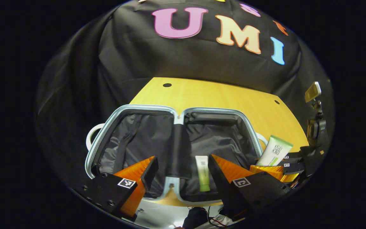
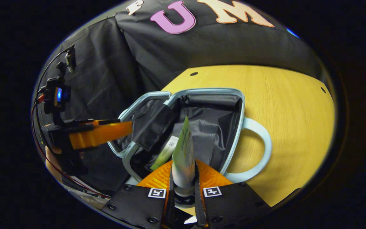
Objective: First open the suitcase, pack the skin care products into it, and then close the suitcase.
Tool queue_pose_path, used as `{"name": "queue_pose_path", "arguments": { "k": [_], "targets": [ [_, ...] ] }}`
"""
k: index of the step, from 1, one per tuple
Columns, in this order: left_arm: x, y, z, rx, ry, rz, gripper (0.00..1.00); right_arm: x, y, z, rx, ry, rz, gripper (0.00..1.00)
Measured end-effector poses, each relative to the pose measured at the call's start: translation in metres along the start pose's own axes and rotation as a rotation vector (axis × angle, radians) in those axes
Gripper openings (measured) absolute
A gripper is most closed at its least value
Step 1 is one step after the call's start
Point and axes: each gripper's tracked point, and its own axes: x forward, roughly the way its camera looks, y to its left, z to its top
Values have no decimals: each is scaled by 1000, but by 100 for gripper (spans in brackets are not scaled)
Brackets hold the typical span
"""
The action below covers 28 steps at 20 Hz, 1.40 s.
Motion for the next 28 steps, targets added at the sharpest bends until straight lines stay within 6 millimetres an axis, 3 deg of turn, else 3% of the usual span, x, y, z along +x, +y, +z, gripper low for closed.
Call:
{"name": "queue_pose_path", "arguments": {
  "k": [3,4,5,9,13,18,22,24,26,28],
  "targets": [
    [2,43,-4,-23,9,53,95,3,-4,-3,-8,6,-37,36],
    [1,57,-2,-30,8,73,95,7,-4,3,-13,-5,-47,31],
    [0,71,-2,-39,5,93,95,6,-1,6,-16,-16,-42,40],
    [4,123,5,-89,-7,151,94,0,-4,30,-96,-78,-88,96],
    [13,185,15,-146,-16,228,93,-20,-4,61,-83,-164,-108,98],
    [37,253,24,-211,-7,297,94,-39,-28,81,-61,-231,-196,98],
    [65,292,12,-276,66,315,92,-46,-43,80,-33,-246,-263,98],
    [81,297,-1,-308,122,303,92,-51,-48,79,-27,-249,-291,98],
    [86,310,-10,-314,167,298,83,-53,-51,77,-28,-249,-310,93],
    [85,321,-7,-312,182,306,72,-55,-53,77,-25,-251,-318,98]
  ]
}}
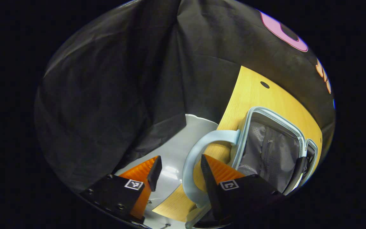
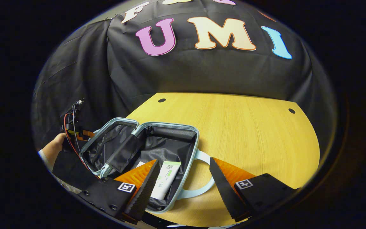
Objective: First open the suitcase, pack the skin care products into it, and then close the suitcase.
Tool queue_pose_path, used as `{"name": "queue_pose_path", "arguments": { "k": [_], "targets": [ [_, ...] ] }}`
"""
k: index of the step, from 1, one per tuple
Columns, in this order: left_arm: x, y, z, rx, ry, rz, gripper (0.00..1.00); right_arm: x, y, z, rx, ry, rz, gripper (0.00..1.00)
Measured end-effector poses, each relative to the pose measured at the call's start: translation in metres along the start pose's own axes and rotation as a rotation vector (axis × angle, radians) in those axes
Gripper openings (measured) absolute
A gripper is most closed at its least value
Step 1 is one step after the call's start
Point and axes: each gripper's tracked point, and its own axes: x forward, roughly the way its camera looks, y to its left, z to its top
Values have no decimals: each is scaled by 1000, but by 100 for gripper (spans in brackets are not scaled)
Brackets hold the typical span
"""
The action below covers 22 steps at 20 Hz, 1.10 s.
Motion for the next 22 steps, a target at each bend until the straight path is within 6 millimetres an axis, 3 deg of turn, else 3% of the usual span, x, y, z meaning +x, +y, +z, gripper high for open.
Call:
{"name": "queue_pose_path", "arguments": {
  "k": [3,5,7,9,10,11,13,14,15,17,22],
  "targets": [
    [-9,-6,4,1,9,-20,28,-2,-7,5,6,-16,-4,98],
    [-13,-15,1,45,15,-11,8,-4,-11,8,6,-29,-6,98],
    [-21,-23,2,73,10,-5,3,-6,-16,11,12,-42,1,98],
    [-40,-25,17,100,-58,23,2,-6,-18,10,18,-52,13,98],
    [-52,-28,27,128,-109,23,2,-9,-20,11,18,-59,23,93],
    [-66,-30,31,149,-141,37,2,-11,-22,14,14,-73,33,98],
    [-93,-38,38,173,-188,59,2,-14,-29,17,2,-99,51,98],
    [-104,-42,40,170,-203,65,2,-17,-31,15,-1,-96,65,93],
    [-118,-44,50,169,-232,67,2,-20,-32,14,-7,-94,78,98],
    [-147,-52,57,171,-263,67,2,-29,-44,23,-26,-126,85,98],
    [-213,-100,68,207,-370,31,2,-45,-60,40,-31,-170,132,98]
  ]
}}
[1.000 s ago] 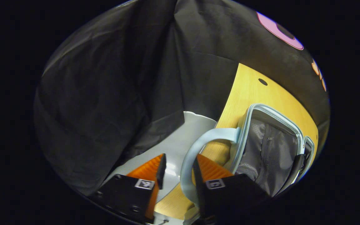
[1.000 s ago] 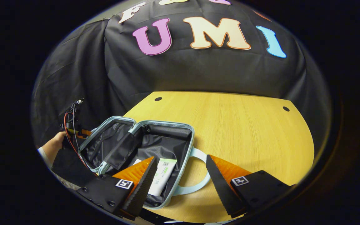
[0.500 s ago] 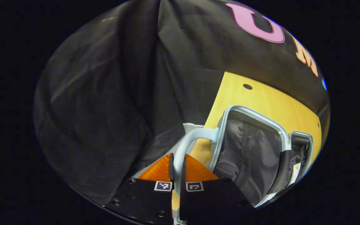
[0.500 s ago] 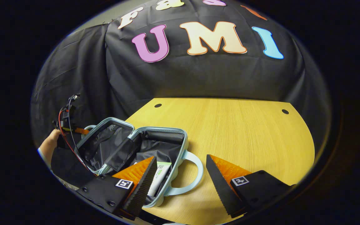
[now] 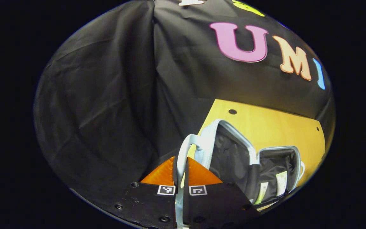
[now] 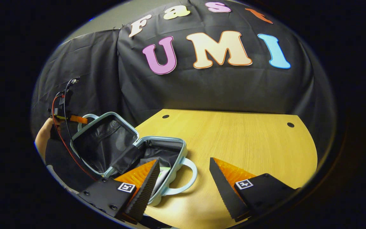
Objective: First open the suitcase, pack the skin care products into it, and then close the suitcase.
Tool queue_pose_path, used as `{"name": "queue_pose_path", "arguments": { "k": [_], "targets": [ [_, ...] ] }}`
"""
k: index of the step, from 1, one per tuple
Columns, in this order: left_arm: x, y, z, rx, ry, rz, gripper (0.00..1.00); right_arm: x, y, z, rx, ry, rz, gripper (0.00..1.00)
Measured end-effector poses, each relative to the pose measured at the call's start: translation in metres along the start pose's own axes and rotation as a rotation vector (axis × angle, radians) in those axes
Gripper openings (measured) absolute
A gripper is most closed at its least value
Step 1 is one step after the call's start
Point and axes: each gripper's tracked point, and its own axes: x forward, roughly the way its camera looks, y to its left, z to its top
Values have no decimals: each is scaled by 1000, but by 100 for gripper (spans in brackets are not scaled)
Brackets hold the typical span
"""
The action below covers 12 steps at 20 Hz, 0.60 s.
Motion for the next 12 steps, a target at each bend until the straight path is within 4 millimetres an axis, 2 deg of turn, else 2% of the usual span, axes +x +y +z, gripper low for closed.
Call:
{"name": "queue_pose_path", "arguments": {
  "k": [5,12],
  "targets": [
    [-37,-60,33,56,-72,-71,1,-14,-12,2,20,-8,29,98],
    [-72,-152,51,113,-131,-186,1,-38,-31,10,29,-31,47,98]
  ]
}}
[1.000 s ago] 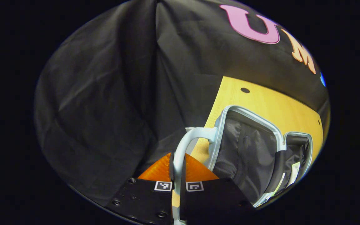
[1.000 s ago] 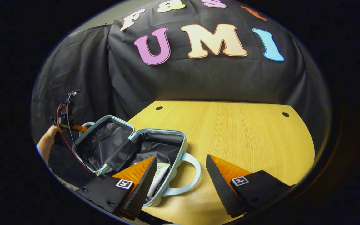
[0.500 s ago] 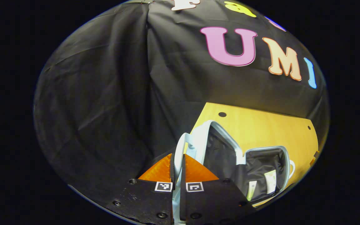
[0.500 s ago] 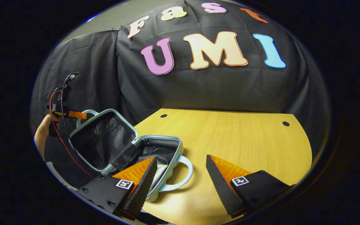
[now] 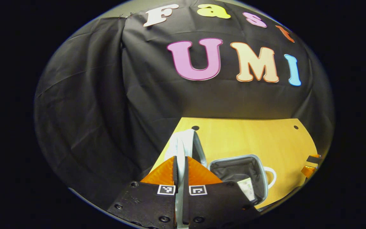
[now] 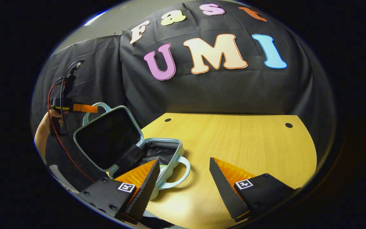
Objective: First open the suitcase, pack the skin care products into it, and then close the suitcase.
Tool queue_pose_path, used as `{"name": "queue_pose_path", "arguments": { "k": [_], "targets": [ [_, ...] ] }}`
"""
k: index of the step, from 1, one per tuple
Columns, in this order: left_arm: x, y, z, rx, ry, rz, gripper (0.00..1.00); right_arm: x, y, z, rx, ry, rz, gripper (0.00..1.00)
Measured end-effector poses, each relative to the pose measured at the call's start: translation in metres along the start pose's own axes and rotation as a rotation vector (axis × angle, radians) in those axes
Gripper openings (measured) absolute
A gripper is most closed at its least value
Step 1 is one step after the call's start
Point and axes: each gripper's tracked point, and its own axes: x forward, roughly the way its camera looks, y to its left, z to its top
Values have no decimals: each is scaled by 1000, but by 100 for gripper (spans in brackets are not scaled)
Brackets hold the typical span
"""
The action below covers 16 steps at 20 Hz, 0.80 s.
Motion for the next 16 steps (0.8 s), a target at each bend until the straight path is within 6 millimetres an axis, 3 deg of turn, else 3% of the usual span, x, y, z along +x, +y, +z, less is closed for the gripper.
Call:
{"name": "queue_pose_path", "arguments": {
  "k": [7,16],
  "targets": [
    [-4,-118,5,16,-32,-203,2,-20,-14,11,19,-31,10,98],
    [2,-225,-36,9,40,-342,2,-46,-46,15,33,-43,-13,98]
  ]
}}
